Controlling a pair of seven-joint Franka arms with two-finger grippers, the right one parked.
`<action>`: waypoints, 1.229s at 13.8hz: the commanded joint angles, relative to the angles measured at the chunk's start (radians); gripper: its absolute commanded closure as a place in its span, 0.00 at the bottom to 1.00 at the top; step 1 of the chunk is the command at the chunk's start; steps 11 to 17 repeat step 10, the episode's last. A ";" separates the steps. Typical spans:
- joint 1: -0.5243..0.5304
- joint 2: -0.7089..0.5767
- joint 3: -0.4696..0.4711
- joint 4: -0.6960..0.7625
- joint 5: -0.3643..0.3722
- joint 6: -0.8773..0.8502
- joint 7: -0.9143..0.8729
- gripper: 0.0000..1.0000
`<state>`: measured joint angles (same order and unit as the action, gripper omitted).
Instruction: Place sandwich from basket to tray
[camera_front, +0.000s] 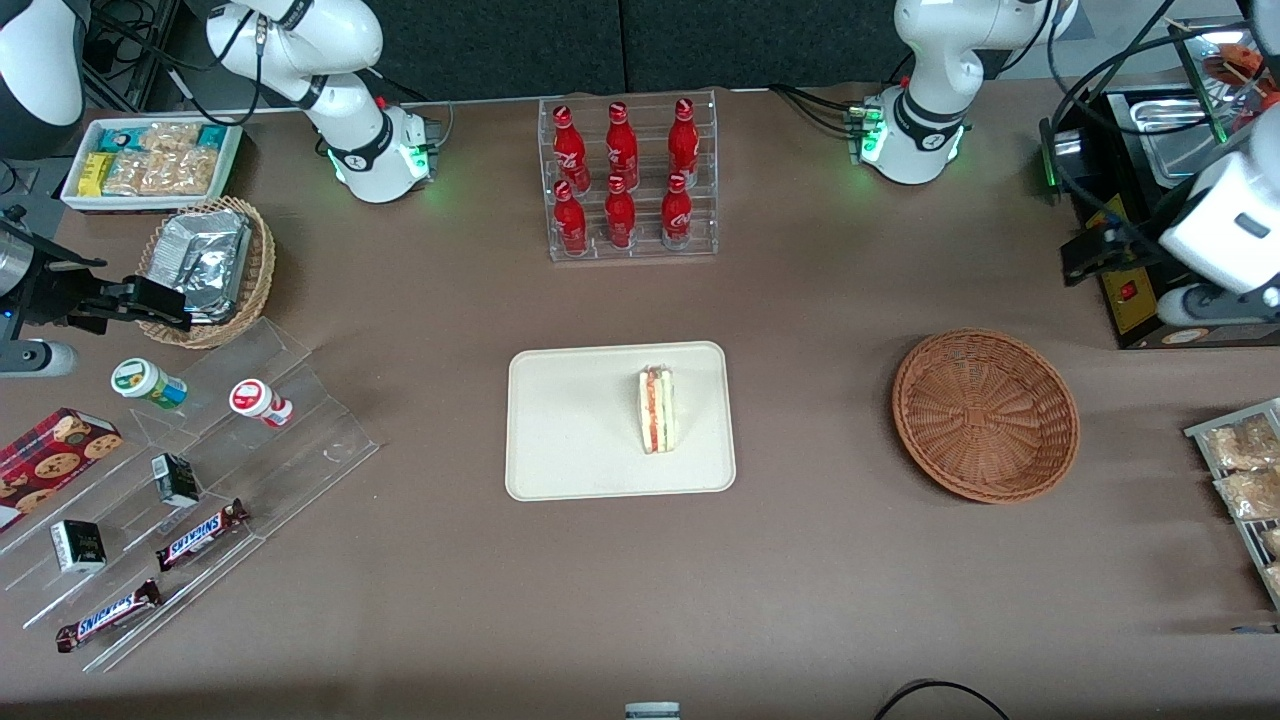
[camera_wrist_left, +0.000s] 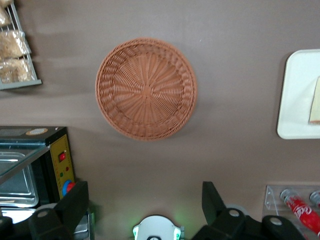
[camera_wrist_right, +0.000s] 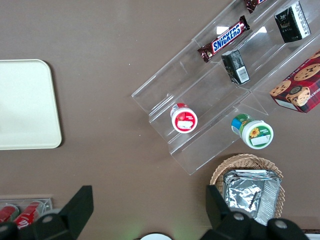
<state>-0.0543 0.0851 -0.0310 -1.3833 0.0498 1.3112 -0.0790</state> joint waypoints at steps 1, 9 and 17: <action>-0.009 -0.100 0.043 -0.126 -0.040 0.006 0.027 0.00; -0.010 -0.107 0.048 -0.116 -0.045 0.048 0.028 0.00; -0.010 -0.102 0.048 -0.109 -0.045 0.048 0.028 0.00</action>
